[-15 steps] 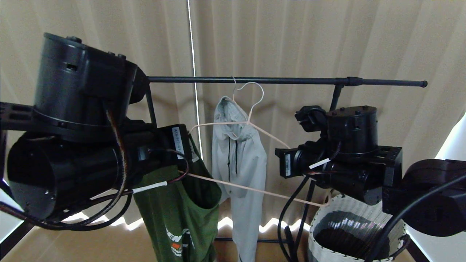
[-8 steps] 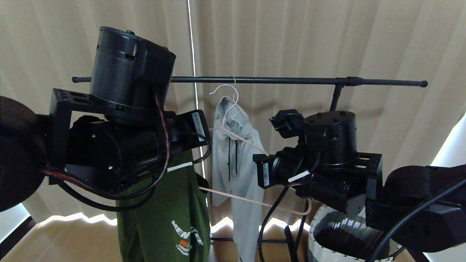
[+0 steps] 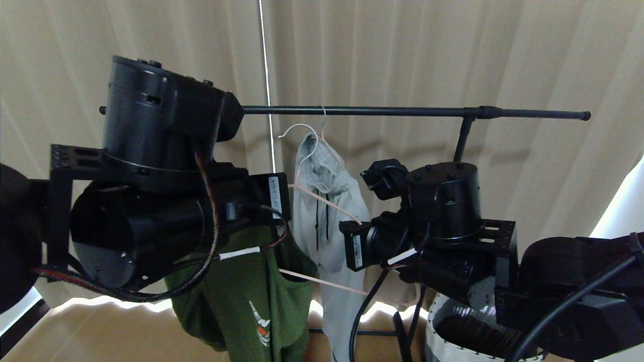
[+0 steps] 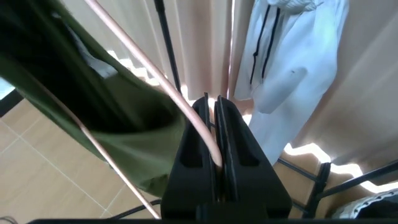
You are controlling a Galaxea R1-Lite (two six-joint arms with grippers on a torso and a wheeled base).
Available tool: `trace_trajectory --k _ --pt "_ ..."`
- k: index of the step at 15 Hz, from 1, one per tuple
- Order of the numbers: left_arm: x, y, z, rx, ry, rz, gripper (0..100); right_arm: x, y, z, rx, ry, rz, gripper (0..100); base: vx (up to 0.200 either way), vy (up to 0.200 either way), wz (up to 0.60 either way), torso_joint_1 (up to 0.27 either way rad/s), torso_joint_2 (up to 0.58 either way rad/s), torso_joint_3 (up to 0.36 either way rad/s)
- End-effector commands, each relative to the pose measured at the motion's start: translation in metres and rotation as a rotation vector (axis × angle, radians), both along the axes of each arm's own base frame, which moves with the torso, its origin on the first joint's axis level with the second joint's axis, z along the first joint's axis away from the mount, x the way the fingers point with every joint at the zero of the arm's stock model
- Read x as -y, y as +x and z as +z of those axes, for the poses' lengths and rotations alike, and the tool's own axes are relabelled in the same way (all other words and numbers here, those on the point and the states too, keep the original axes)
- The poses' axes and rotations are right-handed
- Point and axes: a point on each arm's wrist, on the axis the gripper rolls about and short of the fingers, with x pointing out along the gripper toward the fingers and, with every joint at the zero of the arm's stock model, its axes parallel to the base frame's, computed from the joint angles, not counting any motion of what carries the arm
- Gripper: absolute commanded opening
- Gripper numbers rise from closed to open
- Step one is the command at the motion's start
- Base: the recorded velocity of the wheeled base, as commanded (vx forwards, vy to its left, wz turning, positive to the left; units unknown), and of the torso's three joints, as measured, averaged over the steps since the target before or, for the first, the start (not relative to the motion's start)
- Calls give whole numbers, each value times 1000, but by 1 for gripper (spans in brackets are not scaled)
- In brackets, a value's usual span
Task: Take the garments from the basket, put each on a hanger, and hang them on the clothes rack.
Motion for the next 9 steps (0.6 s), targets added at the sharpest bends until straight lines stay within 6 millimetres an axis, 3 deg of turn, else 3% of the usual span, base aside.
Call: trace_trajectory --k 1,4,9 --pt "-15 -14 -1 27 23 -77 0 1 -1 2 3 3 0 0 0 0 0 0 0 0" --pt "-44 -26 -3 93 80 -279 0 -1 -1 2 5 3 4 0 0 0 0 0 0 0" --pt "-52 -30 -10 85 109 -294 0 1 -2 7 34 30 3 0 0 0 0 0 0 0"
